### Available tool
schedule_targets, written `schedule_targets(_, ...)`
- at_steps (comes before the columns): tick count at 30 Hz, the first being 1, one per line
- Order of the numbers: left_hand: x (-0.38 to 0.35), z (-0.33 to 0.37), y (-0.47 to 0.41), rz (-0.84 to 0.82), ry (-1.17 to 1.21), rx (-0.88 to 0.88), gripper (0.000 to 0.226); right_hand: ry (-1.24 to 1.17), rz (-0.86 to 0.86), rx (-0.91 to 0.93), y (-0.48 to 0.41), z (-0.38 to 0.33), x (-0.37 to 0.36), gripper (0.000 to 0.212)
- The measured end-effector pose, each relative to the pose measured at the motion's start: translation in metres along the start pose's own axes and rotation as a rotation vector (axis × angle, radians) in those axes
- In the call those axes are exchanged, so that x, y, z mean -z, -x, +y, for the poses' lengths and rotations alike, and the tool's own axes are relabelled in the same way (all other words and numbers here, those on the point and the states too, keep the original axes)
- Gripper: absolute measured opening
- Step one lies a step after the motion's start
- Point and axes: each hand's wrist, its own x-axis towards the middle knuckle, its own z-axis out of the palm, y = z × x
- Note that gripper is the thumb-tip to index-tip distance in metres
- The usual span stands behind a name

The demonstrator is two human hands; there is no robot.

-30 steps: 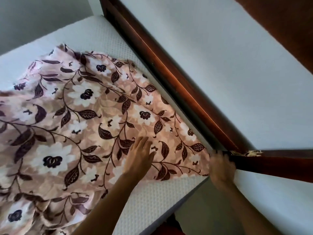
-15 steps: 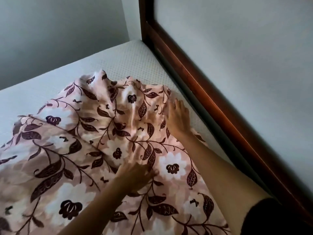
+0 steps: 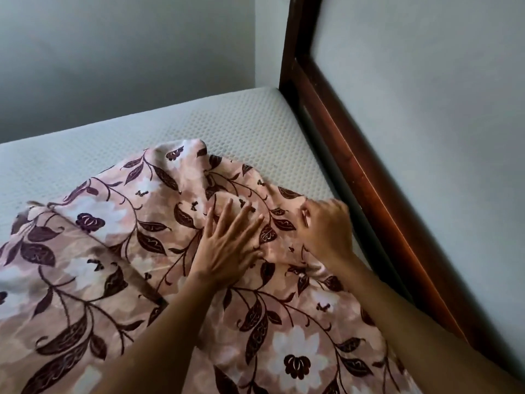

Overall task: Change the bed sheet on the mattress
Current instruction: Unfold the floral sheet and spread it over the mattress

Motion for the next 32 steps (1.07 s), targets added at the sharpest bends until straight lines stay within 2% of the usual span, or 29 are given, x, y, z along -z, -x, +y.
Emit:
schedule_targets(3,-0.026,-0.011,0.006,0.049,0.024,-0.014,0.068,-0.104,-0.061,-0.086,-0.070,-0.017,-0.017,0.027)
schedule_targets(6,-0.042,-0.014,0.007,0.142,0.079,0.103,0.070,-0.027,-0.206,-0.059,-0.105,-0.032,-0.053,0.039)
schedule_targets(8,-0.045,-0.014,0.008,0.198,0.083,0.145,0.070,-0.026,-0.203,0.025,-0.096,-0.046,-0.074,0.027)
schedule_targets(10,-0.049,-0.014,0.007,0.220,0.101,0.175,0.072,-0.133,-0.099,0.143,-0.071,-0.057,-0.082,0.013)
schedule_targets(13,-0.055,-0.014,0.005,0.200,0.127,0.188,0.073,-0.229,0.067,0.341,-0.026,-0.052,-0.062,0.011)
schedule_targets(15,-0.055,-0.014,0.006,0.140,0.139,0.195,0.073,-0.228,0.009,0.496,0.001,-0.037,-0.047,0.005)
schedule_targets(16,-0.053,-0.015,0.006,0.115,0.132,0.192,0.070,-0.258,-0.076,0.504,0.011,-0.031,-0.040,0.013)
schedule_targets(17,-0.050,-0.015,0.006,0.097,0.128,0.187,0.067,-0.338,-0.184,0.452,0.016,-0.026,-0.034,0.025)
schedule_targets(18,-0.048,-0.014,0.005,0.087,0.132,0.189,0.065,-0.468,-0.271,0.325,0.013,-0.024,-0.028,0.032)
schedule_targets(20,-0.046,-0.015,0.004,0.085,0.147,0.198,0.066,-0.671,-0.331,0.024,-0.011,-0.030,-0.022,0.026)
schedule_targets(21,-0.046,-0.015,0.004,0.078,0.152,0.200,0.069,-0.649,-0.347,-0.042,-0.028,-0.035,-0.024,0.019)
schedule_targets(25,-0.050,-0.015,0.004,0.071,0.178,0.204,0.070,-0.297,-0.563,-0.037,-0.080,-0.069,-0.047,0.028)
schedule_targets(27,-0.049,-0.015,0.004,0.066,0.172,0.206,0.065,-0.200,-0.644,-0.011,-0.085,-0.092,-0.050,0.030)
schedule_targets(30,-0.048,-0.015,0.006,0.049,0.170,0.211,0.058,-0.147,-0.695,-0.006,-0.079,-0.106,-0.053,0.026)
schedule_targets(32,-0.047,-0.015,0.006,0.059,0.163,0.205,0.058,-0.199,-0.730,-0.114,-0.088,-0.096,-0.053,0.022)
